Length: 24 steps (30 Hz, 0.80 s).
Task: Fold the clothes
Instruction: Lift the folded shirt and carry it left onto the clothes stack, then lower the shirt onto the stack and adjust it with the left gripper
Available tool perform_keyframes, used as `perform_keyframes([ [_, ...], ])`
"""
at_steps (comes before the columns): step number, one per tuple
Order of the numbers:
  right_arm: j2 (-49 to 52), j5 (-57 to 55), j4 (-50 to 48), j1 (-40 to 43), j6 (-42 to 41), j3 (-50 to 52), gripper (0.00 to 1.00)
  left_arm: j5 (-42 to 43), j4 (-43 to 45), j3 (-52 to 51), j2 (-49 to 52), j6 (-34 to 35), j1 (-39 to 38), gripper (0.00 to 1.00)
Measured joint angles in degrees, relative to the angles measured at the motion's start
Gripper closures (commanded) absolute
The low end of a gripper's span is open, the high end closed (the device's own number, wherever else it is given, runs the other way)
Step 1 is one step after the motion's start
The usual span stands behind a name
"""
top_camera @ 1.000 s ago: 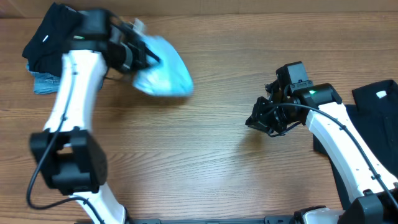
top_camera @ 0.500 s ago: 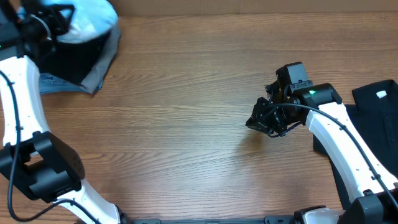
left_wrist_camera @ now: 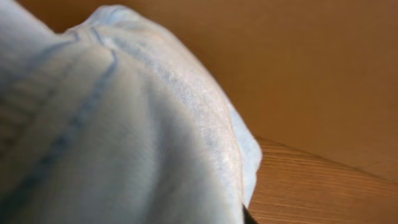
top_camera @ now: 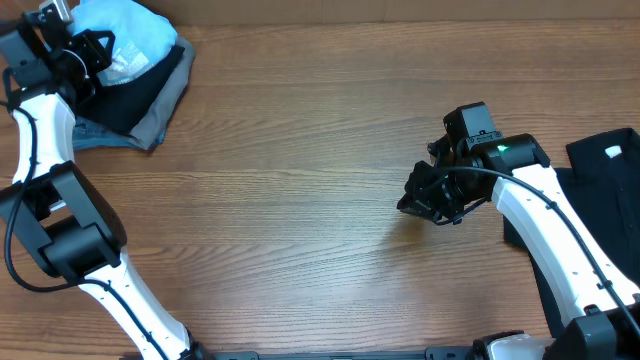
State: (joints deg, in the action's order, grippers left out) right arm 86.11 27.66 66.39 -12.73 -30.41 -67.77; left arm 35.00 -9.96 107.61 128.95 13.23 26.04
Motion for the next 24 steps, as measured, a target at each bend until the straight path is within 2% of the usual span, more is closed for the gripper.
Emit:
perform_keyframes([
  [1,0.0,0.0,0.2,0.0,0.0,0.0,0.92,-0.4,-0.8,0.0,0.0,0.2,0.3,0.41],
  [6,0.0,0.0,0.3,0.0,0.0,0.0,0.92,0.4,-1.2,0.0,0.0,2.0,2.1,0.26],
  [11,0.0,0.0,0.3,0.0,0.0,0.0,0.92,4.9,-1.4,0.0,-0.1,5.2,5.0,0.25],
  [15,0.0,0.0,0.1,0.0,0.0,0.0,0.92,8.6,-6.9,0.2,-0.7,5.7,7.0,0.24],
  [18,0.0,0.0,0.0,0.0,0.0,0.0,0.91,8.1,-15.8,0.4,-0.9,1.4,7.4,0.22],
  [24,0.0,0.0,-0.5,0.0,0.0,0.0,0.91,1.8,-23.3,0.4,-1.0,-7.8,5.2,0.2],
])
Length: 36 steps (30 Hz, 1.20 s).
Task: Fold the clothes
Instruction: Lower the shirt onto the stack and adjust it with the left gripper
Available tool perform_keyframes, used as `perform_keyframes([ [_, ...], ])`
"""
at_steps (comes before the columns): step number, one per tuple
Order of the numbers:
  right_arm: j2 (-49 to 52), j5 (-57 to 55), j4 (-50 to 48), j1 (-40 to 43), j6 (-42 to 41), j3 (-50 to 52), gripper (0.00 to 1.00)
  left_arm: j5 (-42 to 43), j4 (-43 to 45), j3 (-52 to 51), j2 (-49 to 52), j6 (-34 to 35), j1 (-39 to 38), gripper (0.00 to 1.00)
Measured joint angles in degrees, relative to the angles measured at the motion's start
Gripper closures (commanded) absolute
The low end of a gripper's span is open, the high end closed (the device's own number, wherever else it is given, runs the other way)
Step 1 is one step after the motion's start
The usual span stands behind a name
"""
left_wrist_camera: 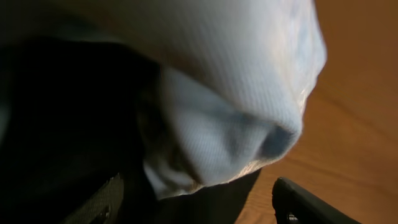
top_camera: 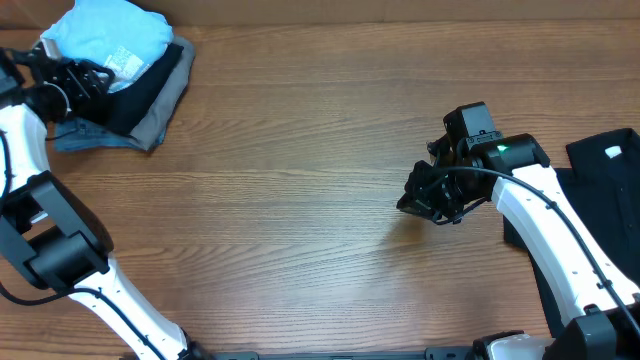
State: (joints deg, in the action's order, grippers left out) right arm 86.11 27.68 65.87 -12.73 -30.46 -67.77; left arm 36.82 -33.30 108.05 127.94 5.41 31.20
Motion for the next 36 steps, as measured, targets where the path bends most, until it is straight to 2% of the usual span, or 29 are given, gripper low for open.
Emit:
perform_keyframes([
  [4,0.0,0.0,-0.3,0.0,0.0,0.0,0.91,-5.2,0.1,0.0,0.0,-4.4,-2.2,0.21],
  [7,0.0,0.0,-0.2,0.0,0.0,0.0,0.92,-7.8,2.0,0.0,0.0,-6.8,-3.9,0.27],
  [8,0.0,0.0,-0.3,0.0,0.0,0.0,0.92,-8.5,2.7,0.0,0.0,-7.4,-4.4,0.34],
  [9,0.0,0.0,-0.2,0.0,0.0,0.0,0.92,-9.2,3.1,0.0,0.0,-7.8,-4.9,0.46],
  [11,0.0,0.0,-0.2,0.0,0.0,0.0,0.92,-10.0,3.4,0.0,0.1,-8.7,-5.6,0.75],
  [12,0.0,0.0,-0.2,0.0,0.0,0.0,0.92,-10.3,3.3,0.0,0.2,-8.7,-5.8,0.82],
  [16,0.0,0.2,-0.2,0.0,0.0,0.0,0.92,-10.8,2.3,0.0,0.6,-7.9,-6.1,0.95],
  [23,0.0,0.4,-0.3,0.0,0.0,0.0,0.91,-5.6,0.6,0.0,0.5,-3.5,-4.8,0.96],
  [36,0.0,0.4,-0.7,0.0,0.0,0.0,0.91,8.2,0.8,0.0,-2.8,11.3,-2.3,0.96],
])
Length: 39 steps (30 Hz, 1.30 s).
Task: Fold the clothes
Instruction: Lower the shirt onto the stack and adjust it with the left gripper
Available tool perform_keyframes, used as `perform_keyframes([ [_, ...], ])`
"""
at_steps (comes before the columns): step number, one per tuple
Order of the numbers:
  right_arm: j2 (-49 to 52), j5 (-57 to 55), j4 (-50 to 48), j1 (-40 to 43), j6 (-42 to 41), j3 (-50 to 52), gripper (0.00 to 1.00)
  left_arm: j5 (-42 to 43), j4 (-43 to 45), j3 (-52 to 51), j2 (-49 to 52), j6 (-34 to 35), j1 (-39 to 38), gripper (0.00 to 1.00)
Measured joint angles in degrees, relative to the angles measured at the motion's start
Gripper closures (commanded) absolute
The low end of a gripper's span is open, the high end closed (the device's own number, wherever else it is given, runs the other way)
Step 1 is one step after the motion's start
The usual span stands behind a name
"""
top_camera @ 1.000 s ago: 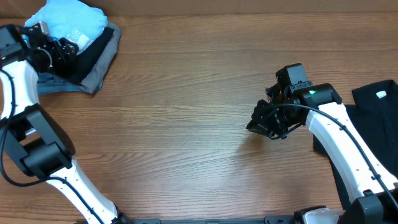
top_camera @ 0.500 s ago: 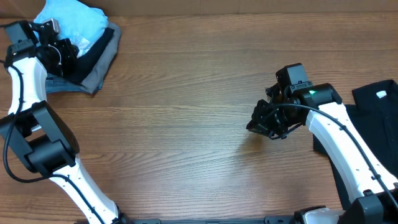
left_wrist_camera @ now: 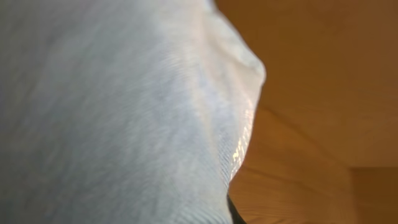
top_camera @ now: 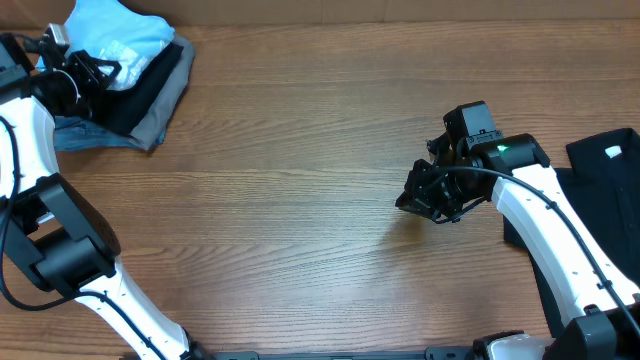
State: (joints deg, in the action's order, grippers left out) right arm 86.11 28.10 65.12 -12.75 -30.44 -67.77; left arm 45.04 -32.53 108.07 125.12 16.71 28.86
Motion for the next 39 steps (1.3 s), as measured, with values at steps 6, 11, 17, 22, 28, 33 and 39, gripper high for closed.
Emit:
perform_keyframes([
  [6,0.0,0.0,0.0,0.0,0.0,0.0,0.91,5.8,2.8,0.0,-0.1,6.8,0.0,0.52],
  [11,0.0,0.0,0.0,0.0,0.0,0.0,0.91,6.7,-5.2,0.4,-0.2,8.0,0.0,0.38],
  [17,0.0,0.0,0.0,0.0,0.0,0.0,0.91,6.2,-11.6,0.4,-0.2,2.9,0.3,0.45],
  [22,0.0,0.0,-0.1,0.0,0.1,0.0,0.91,5.7,-9.6,0.4,-1.3,-1.0,1.6,0.96],
  [28,0.0,0.0,-0.8,0.0,0.1,0.0,0.91,0.4,-9.5,0.7,-5.2,-6.4,2.8,0.44],
  [33,0.0,0.0,-1.0,0.0,0.1,0.0,0.91,-13.3,-15.4,1.0,-5.9,-9.6,2.6,0.41],
  [39,0.0,0.0,-1.0,0.0,0.1,0.0,0.91,-25.6,-14.8,1.0,-5.9,-11.6,2.6,0.43],
])
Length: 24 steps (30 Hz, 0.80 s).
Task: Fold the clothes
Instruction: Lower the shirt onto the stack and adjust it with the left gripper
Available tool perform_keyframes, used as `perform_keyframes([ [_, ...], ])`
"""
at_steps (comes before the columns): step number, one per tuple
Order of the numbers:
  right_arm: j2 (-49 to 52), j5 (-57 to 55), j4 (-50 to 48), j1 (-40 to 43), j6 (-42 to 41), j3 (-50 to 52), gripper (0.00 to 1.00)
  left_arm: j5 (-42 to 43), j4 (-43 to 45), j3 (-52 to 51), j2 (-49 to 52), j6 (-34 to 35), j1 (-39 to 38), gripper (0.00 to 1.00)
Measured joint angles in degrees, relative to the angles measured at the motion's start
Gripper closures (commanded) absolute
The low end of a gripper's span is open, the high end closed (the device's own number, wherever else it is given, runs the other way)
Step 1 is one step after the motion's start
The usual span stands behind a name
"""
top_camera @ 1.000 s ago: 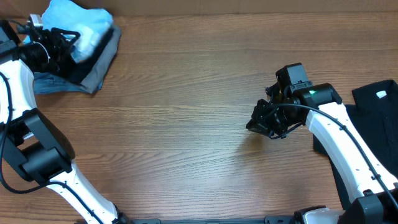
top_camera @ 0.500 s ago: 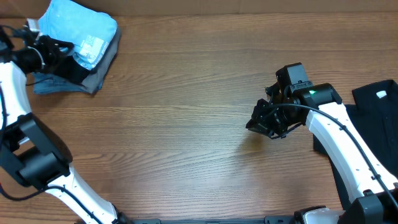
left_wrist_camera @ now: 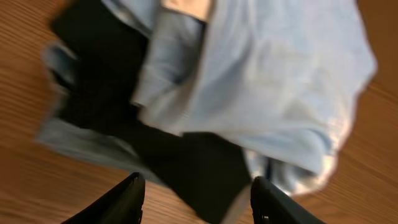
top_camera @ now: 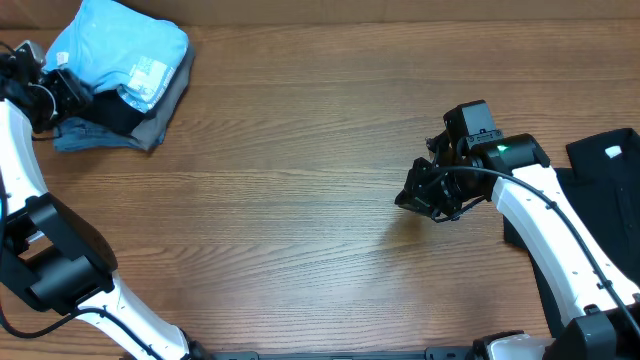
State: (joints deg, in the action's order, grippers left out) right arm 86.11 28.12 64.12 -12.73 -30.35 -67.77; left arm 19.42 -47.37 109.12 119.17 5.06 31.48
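A stack of folded clothes lies at the table's far left corner. On top is a light blue garment point(top_camera: 120, 45) point(left_wrist_camera: 273, 81), with a black one point(top_camera: 112, 112) point(left_wrist_camera: 99, 68), a grey one point(top_camera: 165, 95) and a denim-blue one point(top_camera: 85, 140) under it. My left gripper point(top_camera: 50, 88) point(left_wrist_camera: 196, 202) is just left of the stack. It is open, both fingers point(left_wrist_camera: 124, 199) over bare wood and the stack's edge, holding nothing. My right gripper point(top_camera: 425, 195) hovers low over the table at mid right. A black garment point(top_camera: 600, 170) lies flat at the right edge.
The wooden table point(top_camera: 300, 200) stretches between the stack and the right arm. A brown wall runs along the far edge behind the stack. The right arm's white link crosses the black garment's left side.
My left gripper has drawn back to the left, away from the light blue garment that filled its view. That garment now lies spread flatter over the stack. The right arm has not moved.
My left gripper was first pressed close against the bunched light blue garment on the stack. Then it sat lower at the stack's left side, fingers apart, then close against the cloth again. Now it is clear of the stack and the garment lies flatter.
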Motion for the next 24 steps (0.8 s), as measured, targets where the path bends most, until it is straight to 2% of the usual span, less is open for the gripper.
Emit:
perform_keyframes([
  [4,0.0,0.0,0.0,0.0,0.0,0.0,0.91,-5.4,2.9,0.0,0.0,-2.1,0.0,0.49],
  [9,0.0,0.0,0.0,0.0,0.0,0.0,0.91,-9.3,4.2,0.0,0.5,-4.3,-0.2,0.5],
  [13,0.0,0.2,0.1,0.0,0.0,0.0,0.91,-10.5,4.4,0.0,3.4,-5.3,-0.8,0.57],
  [16,0.0,0.5,0.2,0.0,0.0,0.0,0.91,-10.7,4.6,0.0,5.6,-5.6,-1.1,0.69],
  [18,0.0,0.6,0.1,0.0,0.0,0.0,0.91,-10.7,4.8,0.0,5.9,-5.8,-1.3,0.72],
  [19,0.0,0.7,0.1,0.0,-0.1,0.0,0.91,-10.7,5.0,0.0,5.9,-6.0,-1.3,0.66],
  [20,0.0,0.7,0.1,0.0,0.0,0.0,0.91,-10.6,5.2,0.0,5.9,-6.2,-1.3,0.5],
  [21,0.0,0.7,0.0,0.0,0.0,0.0,0.91,-10.5,5.3,0.0,5.9,-6.2,-1.3,0.44],
  [24,0.0,1.0,0.0,0.0,0.0,0.0,0.91,-9.1,5.3,0.0,5.9,-6.4,-1.1,0.4],
])
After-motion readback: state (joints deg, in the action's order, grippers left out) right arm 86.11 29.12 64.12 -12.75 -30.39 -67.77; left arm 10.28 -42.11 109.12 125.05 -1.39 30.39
